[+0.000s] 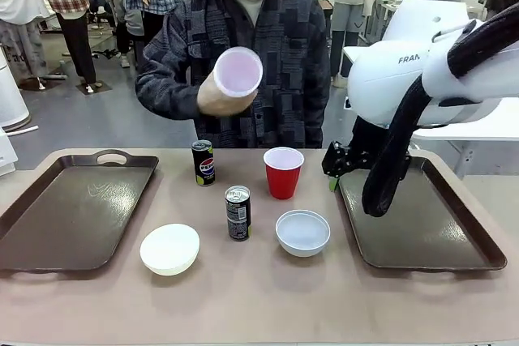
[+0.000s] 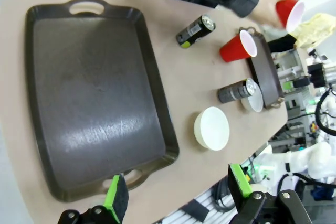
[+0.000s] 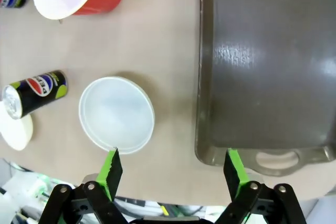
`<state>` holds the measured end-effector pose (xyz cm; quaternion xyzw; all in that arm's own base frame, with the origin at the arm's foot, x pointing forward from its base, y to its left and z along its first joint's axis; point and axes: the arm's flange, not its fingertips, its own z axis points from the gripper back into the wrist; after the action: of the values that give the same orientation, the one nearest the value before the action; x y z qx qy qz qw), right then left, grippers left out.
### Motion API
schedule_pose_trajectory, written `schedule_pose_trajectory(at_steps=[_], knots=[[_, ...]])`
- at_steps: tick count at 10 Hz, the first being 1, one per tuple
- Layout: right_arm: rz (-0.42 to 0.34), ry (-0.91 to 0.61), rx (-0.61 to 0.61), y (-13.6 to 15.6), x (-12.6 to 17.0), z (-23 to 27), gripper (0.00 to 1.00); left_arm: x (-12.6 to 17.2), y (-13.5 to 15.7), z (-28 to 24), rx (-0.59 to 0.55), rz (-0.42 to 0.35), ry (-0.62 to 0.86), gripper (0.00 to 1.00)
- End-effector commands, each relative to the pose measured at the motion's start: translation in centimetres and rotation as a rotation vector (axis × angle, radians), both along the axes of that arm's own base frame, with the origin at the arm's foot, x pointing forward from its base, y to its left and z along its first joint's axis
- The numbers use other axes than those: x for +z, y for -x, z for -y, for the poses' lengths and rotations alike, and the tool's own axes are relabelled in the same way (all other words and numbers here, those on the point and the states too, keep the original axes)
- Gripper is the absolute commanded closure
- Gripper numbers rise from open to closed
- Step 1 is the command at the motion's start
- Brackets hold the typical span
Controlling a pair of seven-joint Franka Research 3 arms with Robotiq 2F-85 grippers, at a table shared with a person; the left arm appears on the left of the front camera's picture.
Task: Prepare tableware on both trays.
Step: Pick up a Picnic Bowl from the table and place it on a Handle tray.
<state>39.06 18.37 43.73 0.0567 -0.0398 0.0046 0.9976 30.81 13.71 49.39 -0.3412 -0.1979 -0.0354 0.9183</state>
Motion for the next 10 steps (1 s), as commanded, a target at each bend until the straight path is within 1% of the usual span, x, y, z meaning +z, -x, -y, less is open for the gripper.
schedule_pose_trajectory(at_steps=[1,4,5,7,8,10], knots=[[-0.001,0.008,0.004,0.7,0.8,0.2,0.0,0.2,0.0,0.0,0.008,-0.006,0.017,0.0],[-0.001,0.008,0.004,0.7,0.8,0.2,0.0,0.2,0.0,0.0,0.008,-0.006,0.017,0.0],[-0.001,-0.014,0.006,0.2,0.5,0.1,0.0,0.2,0.0,0.0,0.008,-0.006,0.017,0.0],[0.024,0.023,-0.005,-1.5,-2.4,-2.4,0.0,0.2,0.0,0.0,0.008,-0.006,0.017,0.0],[0.039,0.038,-0.006,-1.9,-3.8,-3.6,0.0,0.2,0.0,0.0,0.008,-0.006,0.017,0.0],[0.032,0.078,0.0,-1.5,-6.1,-5.0,0.0,0.2,0.0,0.0,0.008,-0.006,0.017,0.0]])
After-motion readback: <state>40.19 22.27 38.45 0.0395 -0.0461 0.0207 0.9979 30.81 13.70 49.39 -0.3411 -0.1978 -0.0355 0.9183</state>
